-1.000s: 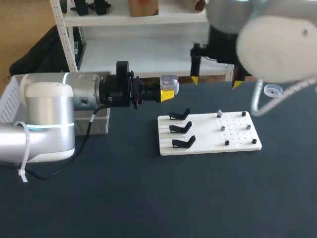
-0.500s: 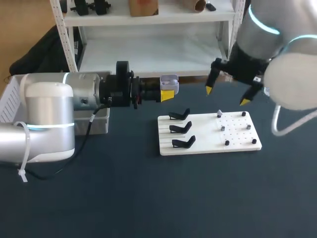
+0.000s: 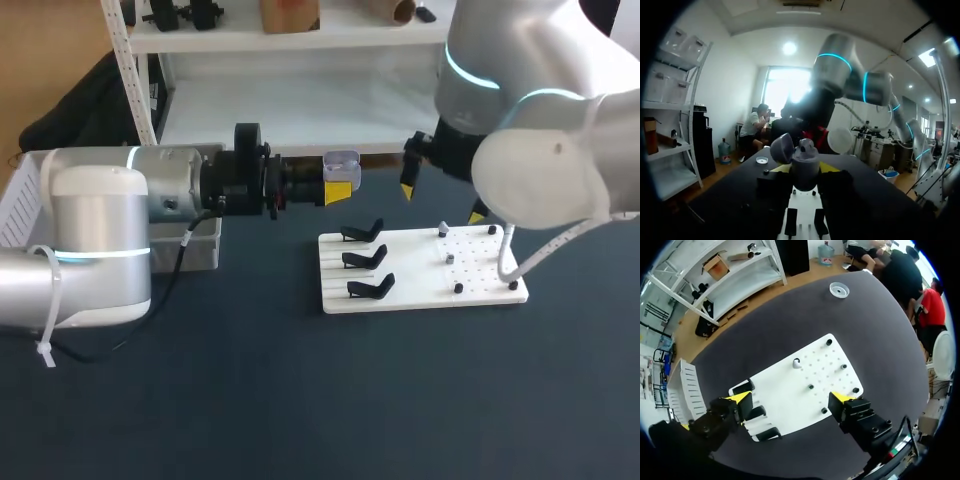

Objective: Pick up each earbud case from the left stands, insert the matching earbuds, close the lid, and place the case in the box.

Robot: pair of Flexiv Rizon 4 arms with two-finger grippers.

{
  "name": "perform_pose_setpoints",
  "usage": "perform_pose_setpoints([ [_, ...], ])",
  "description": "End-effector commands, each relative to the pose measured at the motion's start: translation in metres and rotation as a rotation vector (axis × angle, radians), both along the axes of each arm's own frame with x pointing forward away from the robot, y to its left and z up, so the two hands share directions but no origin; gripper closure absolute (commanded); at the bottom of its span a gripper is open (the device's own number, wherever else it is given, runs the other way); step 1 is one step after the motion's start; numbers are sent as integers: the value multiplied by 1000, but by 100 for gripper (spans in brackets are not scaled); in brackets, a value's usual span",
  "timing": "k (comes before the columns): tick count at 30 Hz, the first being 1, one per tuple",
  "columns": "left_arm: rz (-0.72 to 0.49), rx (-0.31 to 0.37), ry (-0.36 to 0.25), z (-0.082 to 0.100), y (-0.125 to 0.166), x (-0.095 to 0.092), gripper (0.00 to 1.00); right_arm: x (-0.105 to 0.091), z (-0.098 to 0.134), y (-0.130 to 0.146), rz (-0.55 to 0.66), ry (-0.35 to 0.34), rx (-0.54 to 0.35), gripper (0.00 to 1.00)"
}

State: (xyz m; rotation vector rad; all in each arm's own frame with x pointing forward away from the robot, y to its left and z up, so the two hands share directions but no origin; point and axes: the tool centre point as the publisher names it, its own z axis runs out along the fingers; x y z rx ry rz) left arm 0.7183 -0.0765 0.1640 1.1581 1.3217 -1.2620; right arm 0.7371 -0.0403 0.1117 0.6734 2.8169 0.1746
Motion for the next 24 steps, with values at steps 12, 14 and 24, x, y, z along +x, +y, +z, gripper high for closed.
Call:
perform_pose_setpoints([
  [12,0,-1,0,0,0,0,100,-1,-12,-4,8,-29,-34,0],
  [14,0,-1,0,0,0,0,100,-1,-12,-4,8,-29,-34,0],
  [24,0,-1,0,0,0,0,100,19,-44,0,-193,-1,-28,0],
])
